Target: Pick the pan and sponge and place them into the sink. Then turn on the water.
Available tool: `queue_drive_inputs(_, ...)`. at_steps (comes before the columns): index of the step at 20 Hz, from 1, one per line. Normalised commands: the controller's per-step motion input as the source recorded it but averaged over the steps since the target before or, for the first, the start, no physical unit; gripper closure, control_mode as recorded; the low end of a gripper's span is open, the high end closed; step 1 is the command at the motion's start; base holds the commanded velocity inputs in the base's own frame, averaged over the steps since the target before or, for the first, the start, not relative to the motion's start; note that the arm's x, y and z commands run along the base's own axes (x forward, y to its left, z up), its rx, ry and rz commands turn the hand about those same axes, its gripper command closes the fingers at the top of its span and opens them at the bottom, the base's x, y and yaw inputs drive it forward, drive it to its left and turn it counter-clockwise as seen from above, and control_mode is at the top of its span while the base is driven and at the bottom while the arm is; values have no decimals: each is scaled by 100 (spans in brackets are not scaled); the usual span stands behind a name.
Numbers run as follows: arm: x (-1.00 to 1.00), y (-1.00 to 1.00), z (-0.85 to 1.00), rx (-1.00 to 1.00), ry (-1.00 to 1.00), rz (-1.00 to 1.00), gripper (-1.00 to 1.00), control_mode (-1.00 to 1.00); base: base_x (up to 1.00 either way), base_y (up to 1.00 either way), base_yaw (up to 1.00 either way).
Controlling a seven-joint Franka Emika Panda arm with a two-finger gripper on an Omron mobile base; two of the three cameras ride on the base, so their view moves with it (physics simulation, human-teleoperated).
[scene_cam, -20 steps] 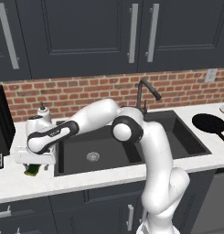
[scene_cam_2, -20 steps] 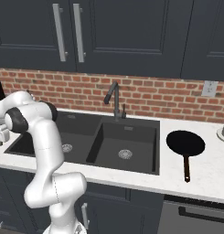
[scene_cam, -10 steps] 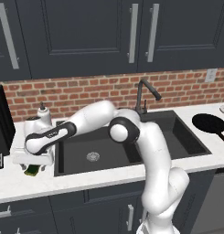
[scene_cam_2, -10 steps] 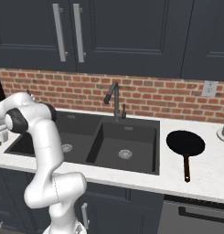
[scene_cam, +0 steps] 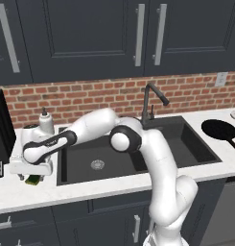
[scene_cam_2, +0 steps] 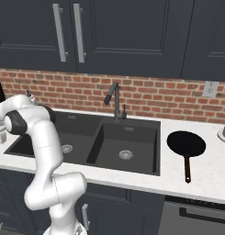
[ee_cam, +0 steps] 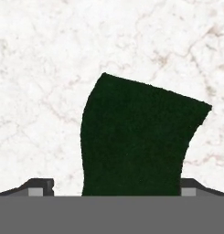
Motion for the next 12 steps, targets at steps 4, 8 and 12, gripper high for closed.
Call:
queue_drive_inputs(4,0,4,-35,0,0,0,-100,-100,0,0,0)
queue_drive_inputs(8,0,2,-51,0,0,0,100,-100,0,0,0)
queue_drive_inputs(12,0,0,-64,0,0,0,100,-100,0,0,0)
